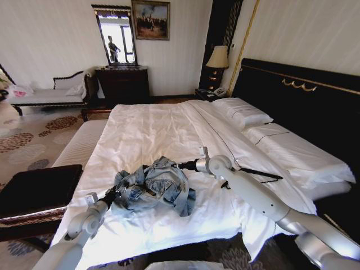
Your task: Pick up the clothes from the bed and hang them on the clothes hanger.
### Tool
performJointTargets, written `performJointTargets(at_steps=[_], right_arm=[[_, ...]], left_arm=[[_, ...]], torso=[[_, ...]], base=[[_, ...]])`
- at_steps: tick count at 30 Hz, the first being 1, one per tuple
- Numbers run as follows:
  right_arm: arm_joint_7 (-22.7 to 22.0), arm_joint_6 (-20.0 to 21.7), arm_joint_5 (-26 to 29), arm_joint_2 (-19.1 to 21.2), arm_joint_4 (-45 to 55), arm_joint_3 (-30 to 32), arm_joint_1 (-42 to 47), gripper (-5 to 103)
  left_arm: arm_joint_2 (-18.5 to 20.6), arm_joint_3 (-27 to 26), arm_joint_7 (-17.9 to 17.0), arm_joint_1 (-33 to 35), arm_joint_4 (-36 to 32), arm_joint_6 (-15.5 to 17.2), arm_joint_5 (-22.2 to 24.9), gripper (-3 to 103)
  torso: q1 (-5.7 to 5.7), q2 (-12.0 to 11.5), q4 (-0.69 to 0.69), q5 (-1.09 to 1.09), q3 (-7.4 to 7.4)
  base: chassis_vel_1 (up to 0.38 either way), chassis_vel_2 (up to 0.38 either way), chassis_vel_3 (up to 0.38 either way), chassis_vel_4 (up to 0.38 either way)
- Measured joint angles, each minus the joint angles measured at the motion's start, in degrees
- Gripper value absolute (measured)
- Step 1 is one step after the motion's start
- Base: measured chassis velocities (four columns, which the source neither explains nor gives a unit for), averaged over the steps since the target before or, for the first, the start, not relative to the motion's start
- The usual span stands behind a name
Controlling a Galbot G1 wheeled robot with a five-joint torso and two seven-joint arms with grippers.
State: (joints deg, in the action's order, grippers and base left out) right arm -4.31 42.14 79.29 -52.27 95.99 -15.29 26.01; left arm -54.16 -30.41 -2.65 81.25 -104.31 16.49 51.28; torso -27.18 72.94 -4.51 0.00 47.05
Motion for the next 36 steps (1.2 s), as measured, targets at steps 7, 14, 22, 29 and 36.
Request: performJointTargets(at_steps=[7,14,22,29,36], right_arm=[[-0.20,0.00,0.27,0.12,0.43,0.53,0.65,2],[-0.92,0.00,0.94,0.10,1.60,1.01,1.28,2],[-1.77,0.00,1.33,1.07,6.18,2.78,1.89,2],[-3.65,-1.11,0.83,0.90,10.63,3.87,-1.56,2],[-7.08,-1.32,2.68,-0.19,10.51,1.80,-11.62,2]], left_arm=[[-0.05,-0.55,-0.49,0.07,-0.90,0.55,0.32,30],[-0.08,-0.92,-1.77,0.15,-1.29,0.60,0.46,8],[2.52,-6.65,-2.41,1.74,-6.71,0.29,1.60,2],[9.25,-15.69,-4.91,1.82,-14.42,1.20,7.68,2],[16.89,-21.96,-9.15,1.17,-18.10,1.91,11.99,2]], torso=[[0.00,0.00,0.00,0.00,0.00],[0.00,0.00,0.00,-0.01,0.00],[0.00,0.00,0.00,-0.01,0.00],[0.00,0.00,0.00,0.00,0.00],[0.01,0.00,0.02,-0.01,0.00]], base=[[0.000,0.000,0.000,0.000],[0.000,0.000,0.000,0.000],[0.000,0.000,0.000,0.000],[0.000,0.000,0.000,0.000],[0.000,0.000,0.000,0.000]])
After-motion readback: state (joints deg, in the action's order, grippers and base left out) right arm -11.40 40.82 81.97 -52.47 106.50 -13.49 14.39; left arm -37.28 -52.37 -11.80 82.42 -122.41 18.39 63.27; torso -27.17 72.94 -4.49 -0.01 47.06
